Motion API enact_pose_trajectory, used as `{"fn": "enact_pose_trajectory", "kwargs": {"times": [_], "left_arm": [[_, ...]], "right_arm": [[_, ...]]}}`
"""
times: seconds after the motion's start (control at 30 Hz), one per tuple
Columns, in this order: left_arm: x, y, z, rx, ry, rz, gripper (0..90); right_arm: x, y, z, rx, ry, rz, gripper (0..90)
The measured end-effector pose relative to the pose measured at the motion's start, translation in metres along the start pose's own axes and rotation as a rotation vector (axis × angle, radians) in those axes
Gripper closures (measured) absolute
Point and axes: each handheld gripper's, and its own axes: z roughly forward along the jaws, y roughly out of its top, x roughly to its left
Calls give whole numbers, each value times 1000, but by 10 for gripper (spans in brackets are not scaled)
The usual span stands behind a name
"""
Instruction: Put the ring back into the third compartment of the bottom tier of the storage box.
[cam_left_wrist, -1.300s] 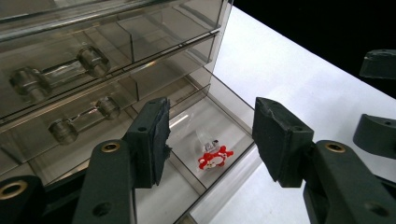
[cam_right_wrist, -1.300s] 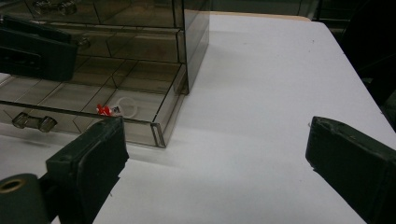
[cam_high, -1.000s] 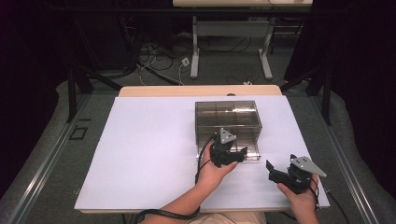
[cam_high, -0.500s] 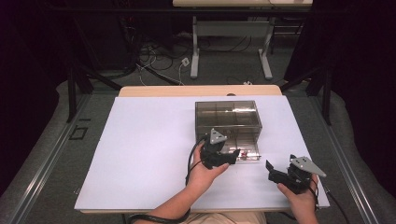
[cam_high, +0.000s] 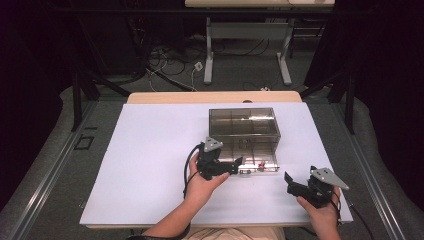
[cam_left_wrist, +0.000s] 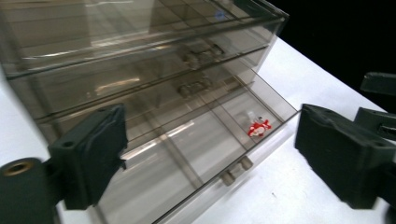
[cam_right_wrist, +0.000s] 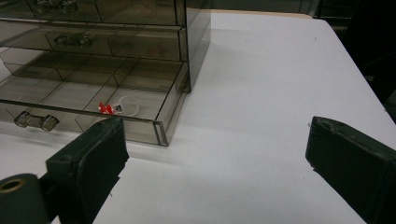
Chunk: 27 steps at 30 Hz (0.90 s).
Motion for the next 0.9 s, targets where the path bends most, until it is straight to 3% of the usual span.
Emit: {"fn": "enact_pose_trajectory", "kwargs": {"times": [0.23,0.33,0.63,0.9], "left_arm": [[16,-2,-19,-34,27,-14,5],[23,-3,-29,-52,37,-30,5],[40,-10,-53,-88,75,-28,5],[52,-21,-72,-116,79,-19,4]], "right_arm": [[0,0,0,1,0,1,52],[0,0,0,-1,0,-1,52],[1,0,0,1,-4,-2,52],[1,0,0,4,-4,-4,52]]}}
